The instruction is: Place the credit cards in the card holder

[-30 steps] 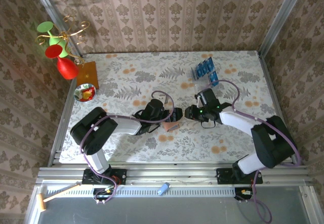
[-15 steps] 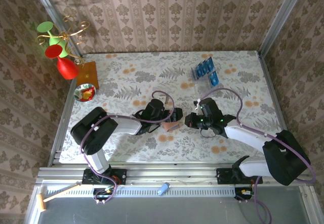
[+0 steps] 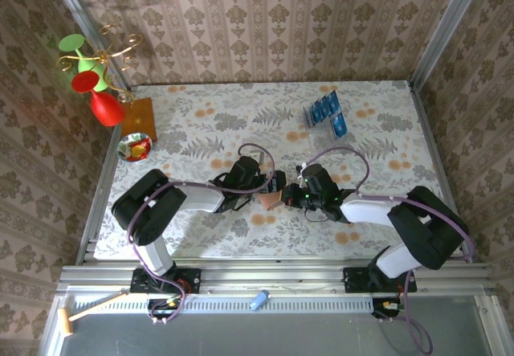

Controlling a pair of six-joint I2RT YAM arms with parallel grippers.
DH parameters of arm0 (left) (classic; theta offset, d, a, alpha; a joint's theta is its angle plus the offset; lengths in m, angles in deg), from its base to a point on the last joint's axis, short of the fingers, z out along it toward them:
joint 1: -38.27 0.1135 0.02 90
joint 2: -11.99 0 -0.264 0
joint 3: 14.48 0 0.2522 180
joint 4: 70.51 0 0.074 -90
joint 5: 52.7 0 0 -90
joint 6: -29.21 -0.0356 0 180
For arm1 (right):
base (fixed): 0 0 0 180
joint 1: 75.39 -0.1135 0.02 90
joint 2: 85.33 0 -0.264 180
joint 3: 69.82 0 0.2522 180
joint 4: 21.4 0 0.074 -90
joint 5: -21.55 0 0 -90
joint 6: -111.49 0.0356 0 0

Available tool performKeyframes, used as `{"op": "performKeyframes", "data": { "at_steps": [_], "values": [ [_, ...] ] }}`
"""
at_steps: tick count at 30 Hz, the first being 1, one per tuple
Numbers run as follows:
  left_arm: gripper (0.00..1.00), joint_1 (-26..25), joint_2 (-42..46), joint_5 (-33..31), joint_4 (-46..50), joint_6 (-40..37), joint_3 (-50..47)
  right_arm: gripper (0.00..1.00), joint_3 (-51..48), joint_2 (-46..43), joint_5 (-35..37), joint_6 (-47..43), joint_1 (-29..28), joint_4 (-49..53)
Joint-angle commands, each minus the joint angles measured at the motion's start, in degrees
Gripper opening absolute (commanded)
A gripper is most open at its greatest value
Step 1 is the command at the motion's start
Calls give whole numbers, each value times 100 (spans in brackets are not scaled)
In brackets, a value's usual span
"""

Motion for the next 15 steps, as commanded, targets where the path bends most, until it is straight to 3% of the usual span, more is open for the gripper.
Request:
{"op": "performKeyframes", "data": {
  "at_steps": [1, 9, 15],
  "values": [
    [100, -46, 71, 221, 79, 20, 165, 0, -71, 147, 118, 109, -53, -433],
    [100, 276, 647, 246, 807, -385, 331, 0, -62, 410, 143, 103, -54, -392],
    [100, 647, 1222, -31, 2283, -855, 397, 0, -64, 736, 45, 114, -54, -540]
  ]
}}
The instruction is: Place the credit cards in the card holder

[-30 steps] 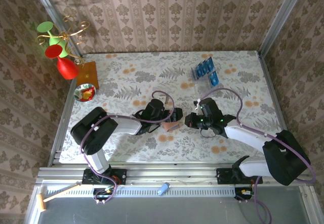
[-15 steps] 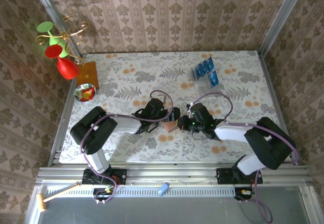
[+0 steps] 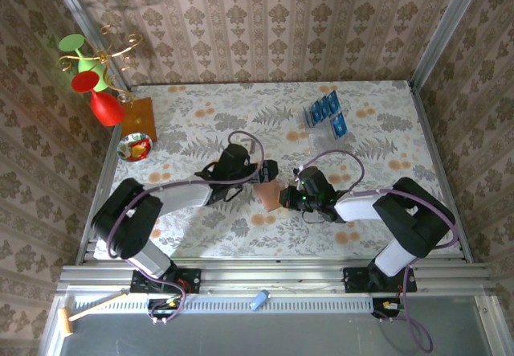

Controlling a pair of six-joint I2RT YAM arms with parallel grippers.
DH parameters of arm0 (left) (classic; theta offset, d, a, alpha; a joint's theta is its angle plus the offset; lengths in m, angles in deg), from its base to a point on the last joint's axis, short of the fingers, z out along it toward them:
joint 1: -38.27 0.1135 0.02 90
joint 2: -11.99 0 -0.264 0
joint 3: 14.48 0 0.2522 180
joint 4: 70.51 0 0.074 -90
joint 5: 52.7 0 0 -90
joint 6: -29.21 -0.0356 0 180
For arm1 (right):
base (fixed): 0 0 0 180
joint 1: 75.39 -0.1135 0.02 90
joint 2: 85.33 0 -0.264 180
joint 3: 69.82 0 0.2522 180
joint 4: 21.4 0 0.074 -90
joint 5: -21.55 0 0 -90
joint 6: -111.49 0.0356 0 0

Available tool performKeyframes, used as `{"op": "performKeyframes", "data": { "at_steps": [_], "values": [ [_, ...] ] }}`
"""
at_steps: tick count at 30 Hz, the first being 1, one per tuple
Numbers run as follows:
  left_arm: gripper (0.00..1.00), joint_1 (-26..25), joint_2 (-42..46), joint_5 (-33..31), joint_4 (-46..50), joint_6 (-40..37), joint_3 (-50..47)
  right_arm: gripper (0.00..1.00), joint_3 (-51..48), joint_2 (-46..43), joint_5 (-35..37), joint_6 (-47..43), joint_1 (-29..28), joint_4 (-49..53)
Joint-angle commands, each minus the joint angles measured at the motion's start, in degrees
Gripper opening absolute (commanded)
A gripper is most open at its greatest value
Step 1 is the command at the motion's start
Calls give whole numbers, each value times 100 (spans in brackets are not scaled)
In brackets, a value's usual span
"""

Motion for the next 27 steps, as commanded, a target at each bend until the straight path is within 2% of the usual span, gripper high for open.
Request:
{"op": "performKeyframes", "data": {
  "at_steps": [1, 6, 27],
  "values": [
    [100, 117, 279, -289, 1292, -579, 162, 0, -47, 215, 40, 83, -34, -65],
    [100, 108, 272, -598, 2100, -1074, 196, 0, -68, 193, 33, 85, -34, -41],
    [100, -271, -506, -981, 2206, -1426, 537, 0, 32, 195, -59, 84, -34, 146]
  ]
}}
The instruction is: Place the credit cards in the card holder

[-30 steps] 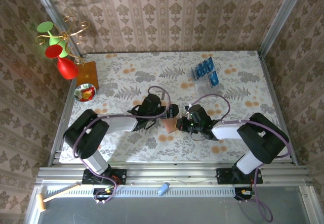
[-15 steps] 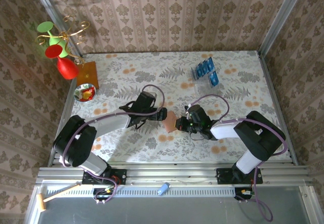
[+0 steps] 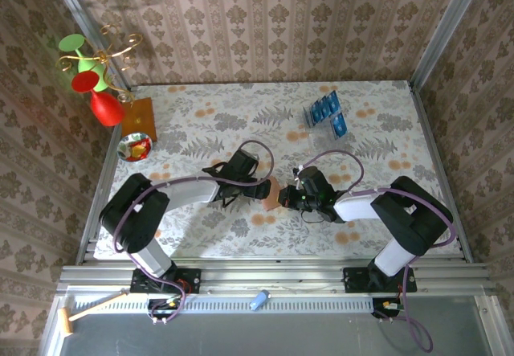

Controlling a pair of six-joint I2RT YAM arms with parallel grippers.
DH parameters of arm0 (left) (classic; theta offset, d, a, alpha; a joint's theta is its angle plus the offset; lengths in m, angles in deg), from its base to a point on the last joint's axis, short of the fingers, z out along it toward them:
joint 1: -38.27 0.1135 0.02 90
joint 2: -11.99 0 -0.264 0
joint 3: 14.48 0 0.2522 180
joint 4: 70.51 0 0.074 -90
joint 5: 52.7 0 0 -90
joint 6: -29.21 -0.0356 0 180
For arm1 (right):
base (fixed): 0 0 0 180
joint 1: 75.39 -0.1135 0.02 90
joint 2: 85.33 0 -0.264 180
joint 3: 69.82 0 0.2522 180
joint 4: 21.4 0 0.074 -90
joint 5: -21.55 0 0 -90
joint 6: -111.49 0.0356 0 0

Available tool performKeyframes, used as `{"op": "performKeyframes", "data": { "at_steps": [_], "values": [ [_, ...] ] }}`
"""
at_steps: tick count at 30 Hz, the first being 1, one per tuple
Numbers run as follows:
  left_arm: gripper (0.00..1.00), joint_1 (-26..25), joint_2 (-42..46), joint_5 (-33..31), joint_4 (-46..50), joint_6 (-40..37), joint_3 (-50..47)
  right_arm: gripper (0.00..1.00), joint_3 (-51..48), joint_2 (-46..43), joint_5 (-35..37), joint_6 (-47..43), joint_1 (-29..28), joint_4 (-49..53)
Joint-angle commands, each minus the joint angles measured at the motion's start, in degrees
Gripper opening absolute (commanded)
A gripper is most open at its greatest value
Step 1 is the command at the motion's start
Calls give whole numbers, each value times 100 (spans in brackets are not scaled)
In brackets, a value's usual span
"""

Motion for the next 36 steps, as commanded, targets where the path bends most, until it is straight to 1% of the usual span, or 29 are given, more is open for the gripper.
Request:
{"op": "performKeyframes", "data": {
  "at_steps": [1, 6, 14, 20, 25, 27, 30, 32, 36],
  "values": [
    [100, -19, -57, -279, 212, -149, 77, 0, 32, 123, -39, 15, -33, 288],
    [100, -14, -81, -416, 269, -164, 7, 0, 74, 139, -70, 25, -34, 318],
    [100, -12, -262, -338, 196, -200, -88, 0, 278, 106, -173, -33, -34, 577],
    [100, -5, -256, -442, 160, -206, -231, 8, 866, -422, -293, -366, 150, 1573],
    [100, -6, -257, -460, 78, -192, -333, 13, 1482, -931, -292, -753, 502, 2737],
    [100, -12, -260, -453, 31, -183, -359, 15, 1719, -1030, -167, -912, 634, 3293],
    [100, -8, -273, -419, -16, -175, -389, 23, 2060, -1006, 78, -1213, 809, 4138],
    [100, -10, -274, -409, -54, -177, -397, 28, 2276, -885, 128, -1421, 903, 4505],
    [100, -5, -298, -385, -98, -192, -391, 30, 2611, -478, 134, -1830, 965, 4882]
  ]
}}
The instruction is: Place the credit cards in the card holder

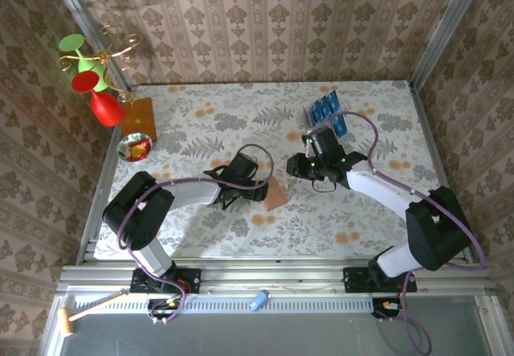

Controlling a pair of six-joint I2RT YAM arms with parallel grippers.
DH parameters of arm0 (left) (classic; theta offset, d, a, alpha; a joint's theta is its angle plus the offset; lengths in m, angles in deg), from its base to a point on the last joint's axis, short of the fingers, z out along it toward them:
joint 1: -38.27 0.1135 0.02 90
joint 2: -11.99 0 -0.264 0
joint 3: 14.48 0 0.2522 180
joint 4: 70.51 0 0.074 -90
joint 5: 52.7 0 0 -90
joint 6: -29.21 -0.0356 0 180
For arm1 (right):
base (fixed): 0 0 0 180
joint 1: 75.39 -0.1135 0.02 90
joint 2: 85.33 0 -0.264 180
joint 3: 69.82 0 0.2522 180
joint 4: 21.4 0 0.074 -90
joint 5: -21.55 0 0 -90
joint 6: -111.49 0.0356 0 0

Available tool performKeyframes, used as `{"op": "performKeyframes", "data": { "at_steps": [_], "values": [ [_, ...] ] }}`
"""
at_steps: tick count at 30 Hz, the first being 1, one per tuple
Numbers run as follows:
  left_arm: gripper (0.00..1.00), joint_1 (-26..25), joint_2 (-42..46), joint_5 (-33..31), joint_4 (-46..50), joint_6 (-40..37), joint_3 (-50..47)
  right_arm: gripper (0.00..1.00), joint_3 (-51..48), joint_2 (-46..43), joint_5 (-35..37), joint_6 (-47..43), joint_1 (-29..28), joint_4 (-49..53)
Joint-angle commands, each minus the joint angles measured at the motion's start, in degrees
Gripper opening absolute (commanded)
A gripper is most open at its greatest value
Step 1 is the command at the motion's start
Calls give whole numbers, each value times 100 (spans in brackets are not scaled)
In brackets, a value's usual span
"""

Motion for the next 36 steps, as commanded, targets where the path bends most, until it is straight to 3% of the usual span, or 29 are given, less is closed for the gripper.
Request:
{"op": "performKeyframes", "data": {
  "at_steps": [1, 17, 36],
  "values": [
    [100, -13, -127, -105, 194, -113, -183, 30, 317, 388, 139, -561, 15, 919],
    [100, 3, -145, -76, 131, -114, -222, 32, 1049, 1296, 89, -1083, -148, 1189],
    [100, 12, -149, -24, 70, -101, -244, 19, 1173, 1598, 226, -1176, -172, 1207]
  ]
}}
